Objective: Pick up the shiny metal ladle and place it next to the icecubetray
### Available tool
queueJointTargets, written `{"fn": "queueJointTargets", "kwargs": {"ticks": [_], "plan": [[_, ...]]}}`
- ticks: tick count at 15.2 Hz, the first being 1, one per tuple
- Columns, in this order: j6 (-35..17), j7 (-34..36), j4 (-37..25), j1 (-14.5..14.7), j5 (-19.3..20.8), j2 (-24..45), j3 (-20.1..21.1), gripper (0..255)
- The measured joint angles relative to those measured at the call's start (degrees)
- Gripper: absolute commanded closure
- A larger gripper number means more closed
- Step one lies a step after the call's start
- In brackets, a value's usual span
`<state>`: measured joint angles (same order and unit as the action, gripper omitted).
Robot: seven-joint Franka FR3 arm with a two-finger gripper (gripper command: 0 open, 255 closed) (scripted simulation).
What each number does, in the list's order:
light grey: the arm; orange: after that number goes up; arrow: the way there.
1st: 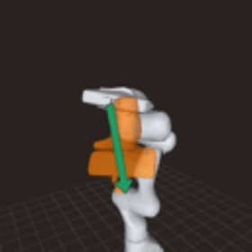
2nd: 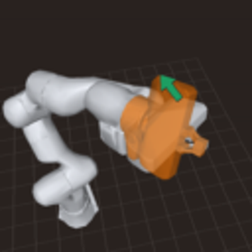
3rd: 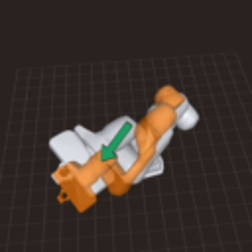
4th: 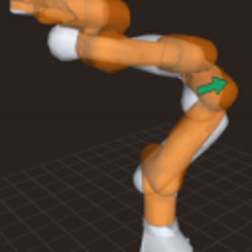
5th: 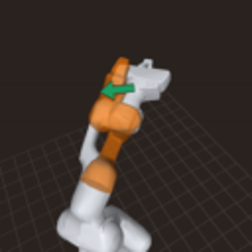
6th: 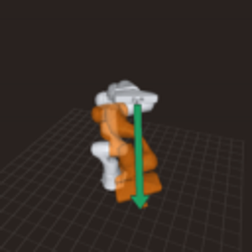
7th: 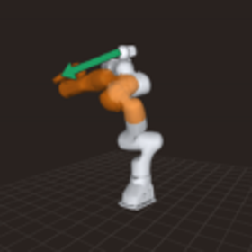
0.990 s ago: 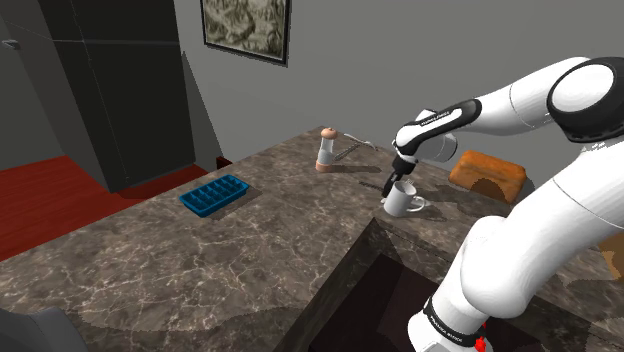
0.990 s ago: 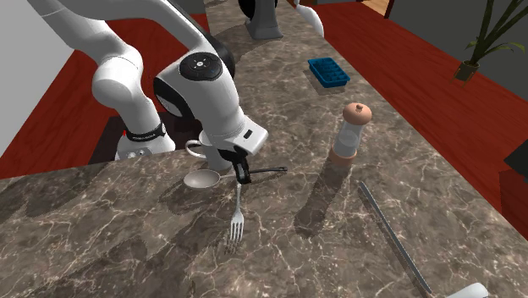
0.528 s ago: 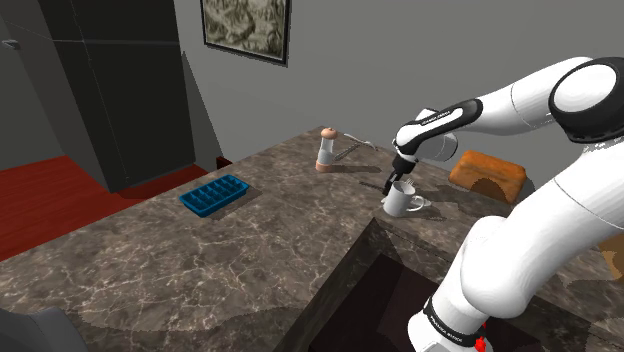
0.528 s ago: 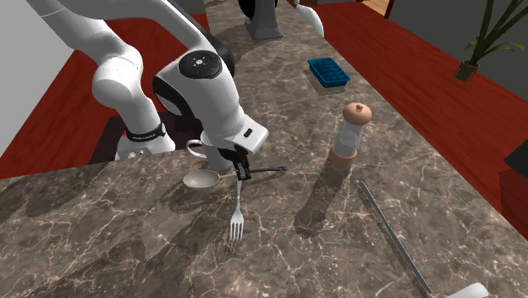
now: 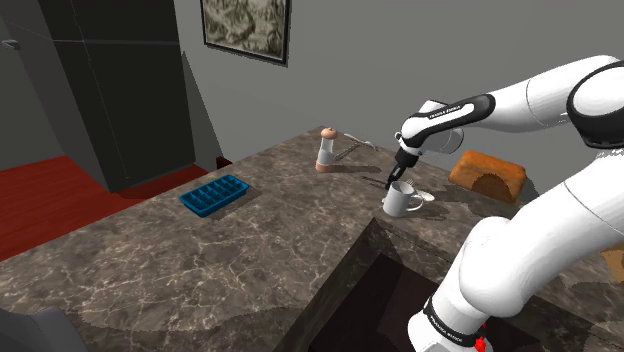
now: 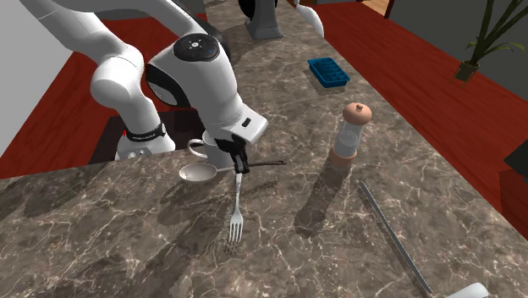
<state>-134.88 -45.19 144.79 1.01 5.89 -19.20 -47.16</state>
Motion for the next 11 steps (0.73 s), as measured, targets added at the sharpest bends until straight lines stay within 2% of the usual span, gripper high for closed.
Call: {"fn": "queueJointTargets", "kwargs": {"ticks": [11], "plan": [[9.5, 3.5, -4.6, -2.3, 2.7, -5.5, 4.1, 255]]}}
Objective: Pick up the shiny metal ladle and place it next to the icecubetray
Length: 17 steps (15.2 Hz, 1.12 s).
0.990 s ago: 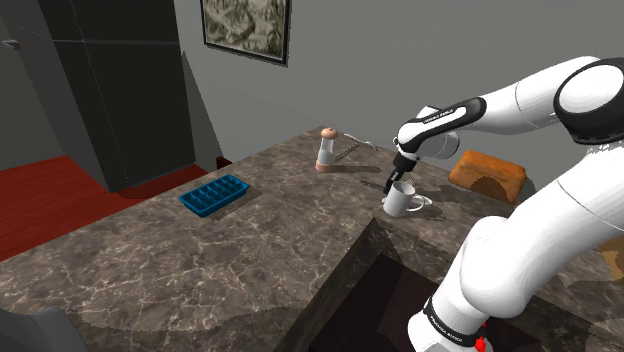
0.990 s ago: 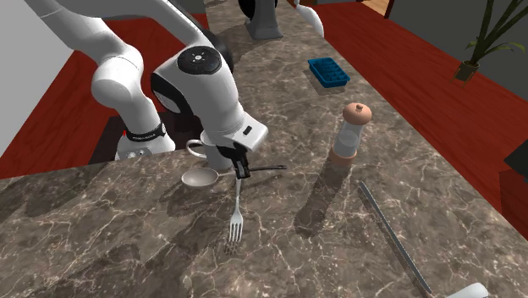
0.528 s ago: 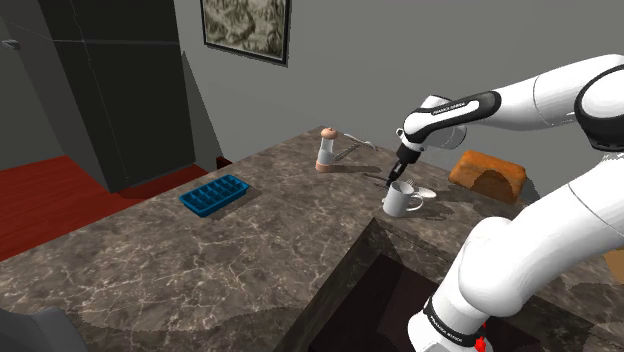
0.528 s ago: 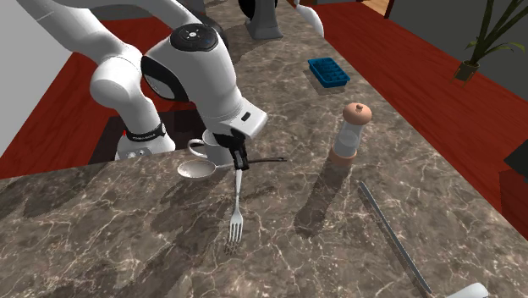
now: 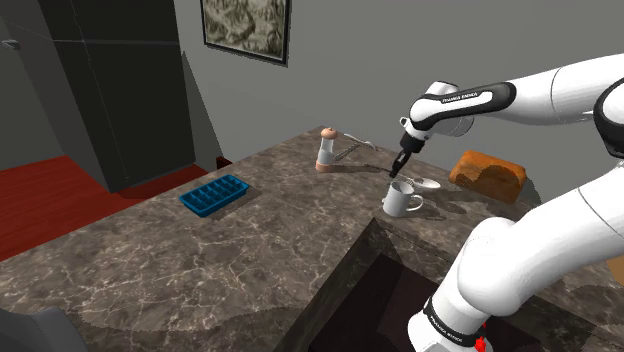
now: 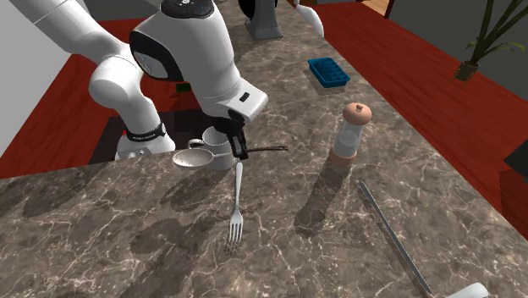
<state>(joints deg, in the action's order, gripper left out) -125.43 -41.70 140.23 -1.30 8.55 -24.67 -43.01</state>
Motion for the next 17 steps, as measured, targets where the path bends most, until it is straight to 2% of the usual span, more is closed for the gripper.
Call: {"fn": "queueJointTargets", "kwargs": {"ticks": [4, 10, 17], "plan": [[2.7, 1.4, -1.4, -0.2, 0.3, -1.4, 1.6, 255], [2.1, 10.0, 2.4, 1.0, 0.0, -4.4, 9.0, 255], [-0.3, 20.6, 4.2, 5.3, -2.9, -3.7, 17.2, 255]]}}
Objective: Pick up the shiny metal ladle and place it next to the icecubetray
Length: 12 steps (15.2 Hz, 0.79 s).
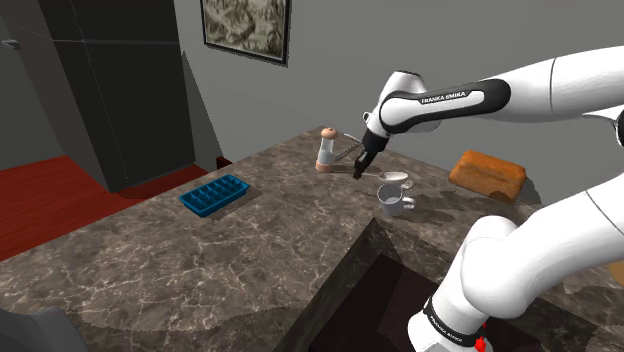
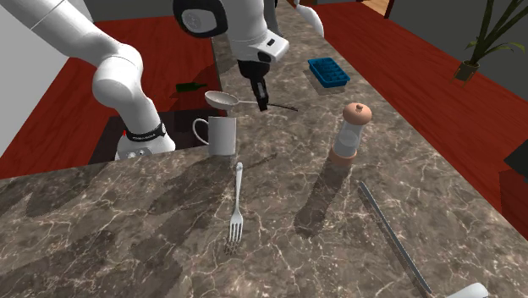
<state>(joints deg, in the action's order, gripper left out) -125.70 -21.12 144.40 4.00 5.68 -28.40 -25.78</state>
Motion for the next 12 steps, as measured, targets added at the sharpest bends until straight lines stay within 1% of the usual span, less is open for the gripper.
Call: {"fn": "queueJointTargets", "kwargs": {"ticks": [8, 12], "plan": [[-3.1, 10.5, -1.2, 5.4, -3.6, 4.2, 7.9, 255], [-4.0, 15.4, -3.9, 8.2, -5.3, 7.8, 11.5, 255]]}}
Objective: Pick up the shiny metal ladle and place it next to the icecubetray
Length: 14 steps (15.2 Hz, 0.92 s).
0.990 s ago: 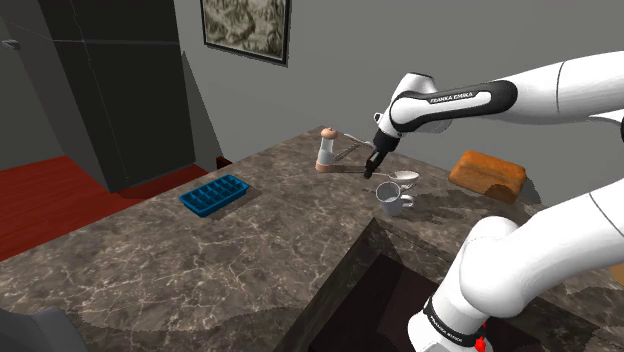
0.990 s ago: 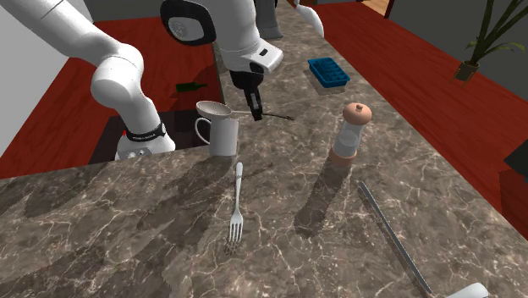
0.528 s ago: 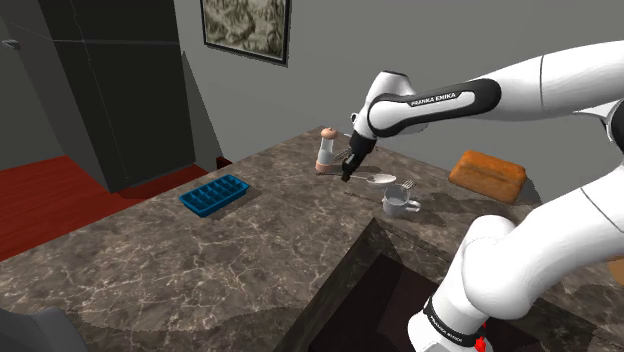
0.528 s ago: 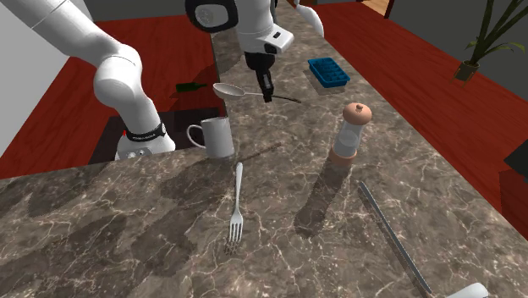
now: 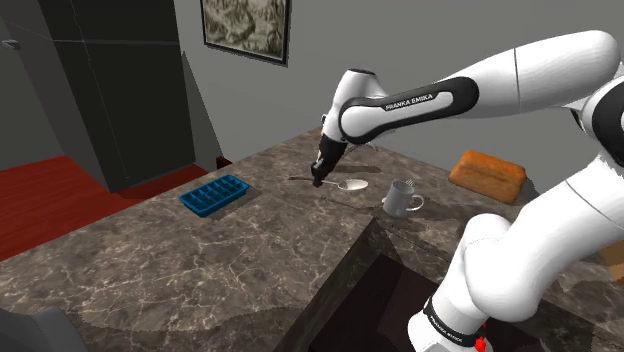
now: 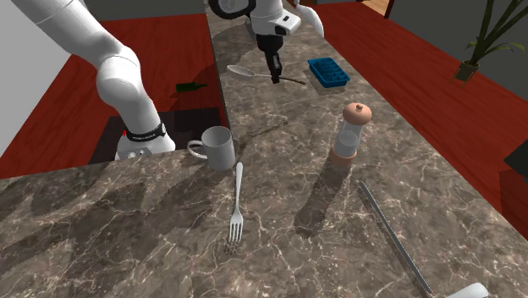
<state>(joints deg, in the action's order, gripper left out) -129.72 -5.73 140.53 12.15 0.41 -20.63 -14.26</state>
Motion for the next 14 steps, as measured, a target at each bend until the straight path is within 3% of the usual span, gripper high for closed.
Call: {"fn": "queueJointTargets", "kwargs": {"ticks": [14], "plan": [[-0.5, 16.5, -17.7, 7.9, -2.3, 17.8, 10.4, 255]]}}
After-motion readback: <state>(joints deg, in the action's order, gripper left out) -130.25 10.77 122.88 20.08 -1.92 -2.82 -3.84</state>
